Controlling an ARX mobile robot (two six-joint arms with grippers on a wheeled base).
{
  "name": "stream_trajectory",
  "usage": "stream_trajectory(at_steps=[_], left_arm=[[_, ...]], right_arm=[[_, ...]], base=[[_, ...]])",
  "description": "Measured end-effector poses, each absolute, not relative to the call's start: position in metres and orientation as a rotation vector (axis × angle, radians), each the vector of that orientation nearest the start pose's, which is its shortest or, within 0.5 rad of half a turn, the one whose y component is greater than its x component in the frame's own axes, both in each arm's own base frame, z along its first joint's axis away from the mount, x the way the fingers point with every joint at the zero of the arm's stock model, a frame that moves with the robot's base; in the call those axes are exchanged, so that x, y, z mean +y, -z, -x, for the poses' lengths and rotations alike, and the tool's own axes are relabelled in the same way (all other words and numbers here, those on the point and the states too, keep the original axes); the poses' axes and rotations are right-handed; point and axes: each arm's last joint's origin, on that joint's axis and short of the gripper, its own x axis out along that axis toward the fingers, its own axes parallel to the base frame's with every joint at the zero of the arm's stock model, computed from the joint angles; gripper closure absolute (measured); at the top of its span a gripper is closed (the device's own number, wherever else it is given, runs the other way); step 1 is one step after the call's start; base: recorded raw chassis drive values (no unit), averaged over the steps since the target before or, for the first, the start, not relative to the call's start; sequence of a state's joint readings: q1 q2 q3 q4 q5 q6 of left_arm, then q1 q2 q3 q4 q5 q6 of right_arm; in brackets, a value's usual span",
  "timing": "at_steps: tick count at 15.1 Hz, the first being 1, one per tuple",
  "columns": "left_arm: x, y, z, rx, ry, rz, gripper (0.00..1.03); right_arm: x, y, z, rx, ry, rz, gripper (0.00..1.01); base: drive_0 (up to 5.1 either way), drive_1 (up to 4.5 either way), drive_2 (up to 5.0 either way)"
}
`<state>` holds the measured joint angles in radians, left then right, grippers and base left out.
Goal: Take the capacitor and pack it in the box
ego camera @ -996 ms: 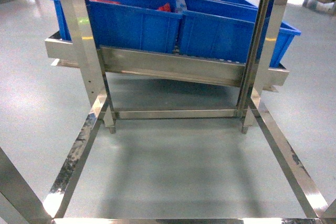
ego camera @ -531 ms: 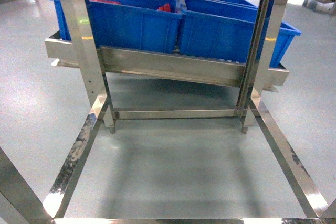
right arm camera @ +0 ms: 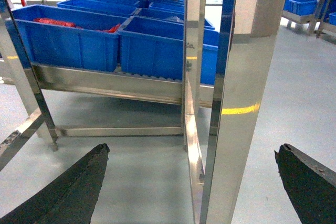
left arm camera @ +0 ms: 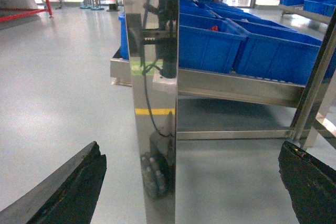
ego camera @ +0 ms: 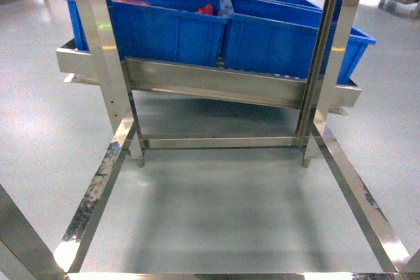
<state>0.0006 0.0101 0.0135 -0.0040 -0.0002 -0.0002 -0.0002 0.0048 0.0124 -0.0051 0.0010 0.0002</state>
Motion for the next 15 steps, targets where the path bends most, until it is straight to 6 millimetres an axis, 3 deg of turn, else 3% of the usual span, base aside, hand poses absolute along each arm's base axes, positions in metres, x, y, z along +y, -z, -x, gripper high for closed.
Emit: stream_trajectory(at_steps=[15], left_arm=[[0.0,-0.1669,-0.0975,0.001,0.0,0.0,0.05]], right_arm=[[-0.0001,-0.1669,-0.0972,-0.003,0.002,-0.004,0.03]], base=[[0.0,0.0,0.0]])
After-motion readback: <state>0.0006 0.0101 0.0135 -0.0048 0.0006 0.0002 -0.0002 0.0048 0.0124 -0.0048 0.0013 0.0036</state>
